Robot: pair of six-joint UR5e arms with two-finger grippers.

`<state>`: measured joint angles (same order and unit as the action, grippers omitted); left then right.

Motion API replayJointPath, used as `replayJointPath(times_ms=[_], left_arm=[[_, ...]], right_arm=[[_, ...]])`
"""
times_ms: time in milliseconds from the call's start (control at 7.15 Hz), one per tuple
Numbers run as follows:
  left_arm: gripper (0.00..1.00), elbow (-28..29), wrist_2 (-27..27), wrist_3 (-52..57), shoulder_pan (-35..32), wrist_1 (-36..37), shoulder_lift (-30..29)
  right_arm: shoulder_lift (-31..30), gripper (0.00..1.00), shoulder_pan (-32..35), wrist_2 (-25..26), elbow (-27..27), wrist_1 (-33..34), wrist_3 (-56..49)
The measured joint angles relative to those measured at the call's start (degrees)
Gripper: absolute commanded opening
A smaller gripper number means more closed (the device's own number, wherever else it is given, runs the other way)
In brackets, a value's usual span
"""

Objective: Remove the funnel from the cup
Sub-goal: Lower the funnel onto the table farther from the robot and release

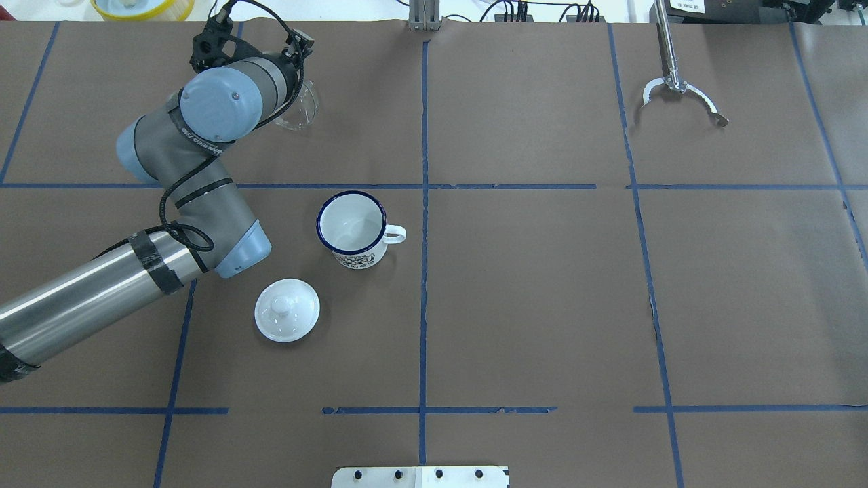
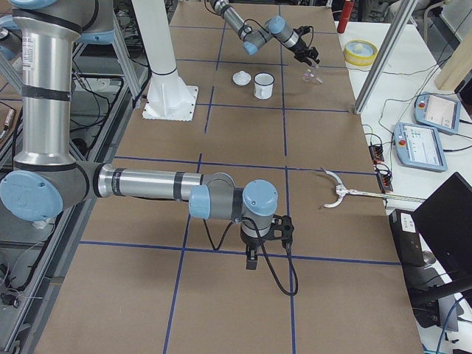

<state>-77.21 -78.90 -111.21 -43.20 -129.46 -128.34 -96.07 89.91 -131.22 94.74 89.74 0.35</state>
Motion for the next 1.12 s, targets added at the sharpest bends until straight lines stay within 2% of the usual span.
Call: replayJointPath(times_ms=[140, 280, 559, 699, 839, 1119], left_arm=[[1.0, -6.8, -4.9, 7.1, -0.2, 2.7, 3.5], [1.0, -15.3, -10.2, 16.7, -0.4, 8.4, 7.3], [1.0, -29.6, -20.7, 33.4, -0.8, 27.3, 10.6], [1.0, -33.6, -22.8, 38.4, -0.7, 34.9, 10.9], [1.0, -35.5, -24.7, 40.7, -0.2, 39.1, 10.9], [1.0, -36.6, -29.7, 41.4, 3.0, 41.0, 11.0]], right_arm=[[0.0, 1.0, 0.0, 0.0, 0.0, 0.0, 0.0], [0.0, 1.0, 0.0, 0.0, 0.0, 0.0, 0.0], [0.0, 1.0, 0.0, 0.0, 0.0, 0.0, 0.0], [0.0, 1.0, 0.0, 0.0, 0.0, 0.0, 0.0], [0.0, 1.0, 0.0, 0.0, 0.0, 0.0, 0.0], [0.0, 1.0, 0.0, 0.0, 0.0, 0.0, 0.0]])
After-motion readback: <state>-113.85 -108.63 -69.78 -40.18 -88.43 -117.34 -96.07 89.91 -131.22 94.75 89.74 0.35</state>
